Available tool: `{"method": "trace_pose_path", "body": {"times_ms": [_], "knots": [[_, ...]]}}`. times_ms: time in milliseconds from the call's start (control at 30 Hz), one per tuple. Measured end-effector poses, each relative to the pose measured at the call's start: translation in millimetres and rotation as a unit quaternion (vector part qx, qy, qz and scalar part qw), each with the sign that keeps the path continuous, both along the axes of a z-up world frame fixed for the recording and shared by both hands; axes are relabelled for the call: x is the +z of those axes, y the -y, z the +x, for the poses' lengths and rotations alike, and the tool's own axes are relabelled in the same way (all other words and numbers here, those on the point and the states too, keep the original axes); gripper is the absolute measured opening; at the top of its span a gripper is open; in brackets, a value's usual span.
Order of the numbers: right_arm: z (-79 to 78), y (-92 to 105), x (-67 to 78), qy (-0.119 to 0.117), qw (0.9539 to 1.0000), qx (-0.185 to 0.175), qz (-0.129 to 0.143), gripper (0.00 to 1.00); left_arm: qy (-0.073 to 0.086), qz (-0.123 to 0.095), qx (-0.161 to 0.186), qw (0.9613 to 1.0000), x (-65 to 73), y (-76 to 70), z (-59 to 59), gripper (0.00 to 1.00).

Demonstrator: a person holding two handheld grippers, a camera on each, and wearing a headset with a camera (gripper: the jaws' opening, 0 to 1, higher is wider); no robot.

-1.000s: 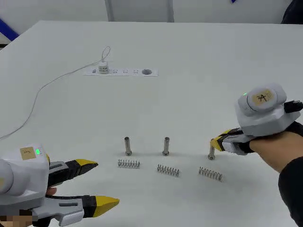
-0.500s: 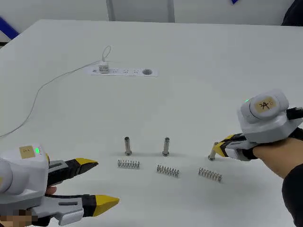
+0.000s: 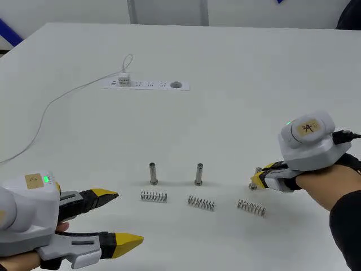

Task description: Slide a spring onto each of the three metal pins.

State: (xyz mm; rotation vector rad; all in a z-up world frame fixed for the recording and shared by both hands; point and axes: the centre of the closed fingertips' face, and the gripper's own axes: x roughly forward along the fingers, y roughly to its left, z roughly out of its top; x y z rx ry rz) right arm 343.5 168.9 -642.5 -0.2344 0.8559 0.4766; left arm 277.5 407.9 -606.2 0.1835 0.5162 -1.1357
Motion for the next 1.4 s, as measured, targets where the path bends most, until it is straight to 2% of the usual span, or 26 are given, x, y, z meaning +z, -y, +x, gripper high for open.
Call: {"method": "trace_pose_path", "body": {"times_ms": [333,533,867,967,1100,1267,1400], "knots": [[5.7,-4.0,1.1,0.007,0.9999,0.005,0.006,0.09,0.001,0.004,0.004,1.0000,0.0,-1.8,1.7,0.62],[0.8,-3.0,3.6,0.007,0.9999,0.010,0.006,0.14,0.002,0.005,0.006,1.0000,0.1,-2.4,2.1,0.62],[-23.4,3.1,7.3,0.001,0.9998,0.021,-0.008,0.15,-0.002,0.006,-0.002,1.0000,-2.2,-0.6,-0.5,0.62],[-34.1,-4.2,7.9,-0.005,0.9990,0.045,-0.007,0.15,-0.004,0.007,-0.005,1.0000,-3.0,0.7,-1.7,0.62],[-46.7,-25.7,9.9,-0.016,0.9938,0.110,-0.002,0.15,-0.005,0.007,-0.009,0.9999,-3.6,1.8,-2.7,0.62],[-47.0,-36.0,4.2,-0.034,0.9871,0.154,-0.024,0.15,-0.004,0.007,-0.010,0.9999,-3.0,2.0,-2.7,0.62],[-50.1,-40.2,-6.3,-0.054,0.9782,0.193,-0.053,0.15,-0.003,0.004,-0.006,1.0000,-1.9,0.6,-1.1,0.62]]}}
